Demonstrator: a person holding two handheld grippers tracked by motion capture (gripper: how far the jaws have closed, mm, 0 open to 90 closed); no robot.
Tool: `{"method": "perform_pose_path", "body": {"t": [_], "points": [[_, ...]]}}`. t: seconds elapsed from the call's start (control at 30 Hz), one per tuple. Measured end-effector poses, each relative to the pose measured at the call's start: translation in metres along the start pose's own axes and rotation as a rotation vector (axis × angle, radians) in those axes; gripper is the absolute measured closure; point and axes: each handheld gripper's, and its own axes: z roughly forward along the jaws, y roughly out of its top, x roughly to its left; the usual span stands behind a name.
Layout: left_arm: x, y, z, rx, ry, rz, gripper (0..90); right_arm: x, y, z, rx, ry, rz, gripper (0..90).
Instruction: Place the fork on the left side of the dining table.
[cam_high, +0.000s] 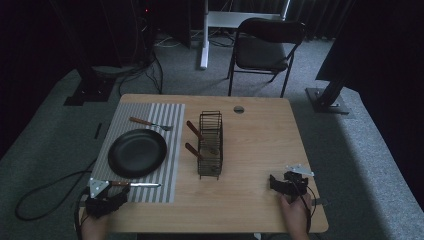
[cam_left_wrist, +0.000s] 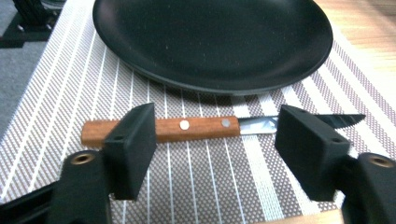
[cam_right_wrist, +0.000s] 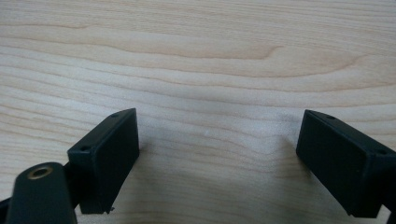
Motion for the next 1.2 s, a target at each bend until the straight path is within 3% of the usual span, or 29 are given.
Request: {"method": "perform_pose_path", "body": {"t": [0.23, 0.33, 0.47, 0.57, 1.2], "points": [[-0.002, -0.008, -0.004, 0.009, 0.082, 0.017, 29.4, 0.0, 0.0, 0.0, 0.0, 0.0, 0.0, 12.8], [-0.001, -0.013, -0.006, 0.025, 0.093, -0.003, 26.6, 0.0, 0.0, 0.0, 0.0, 0.0, 0.0, 12.8], [-0.002, -0.015, -0.001, 0.053, 0.142, -0.009, 26.5, 0.0, 0.0, 0.0, 0.0, 0.0, 0.0, 12.8], [-0.003, -0.015, 0.002, 0.046, 0.144, 0.001, 17.8, 0.0, 0.0, 0.0, 0.0, 0.0, 0.001, 12.8], [-0.002, -0.015, 0.007, 0.067, 0.144, -0.034, 17.8, 0.0, 0.0, 0.0, 0.0, 0.001, 0.001, 12.8]]}}
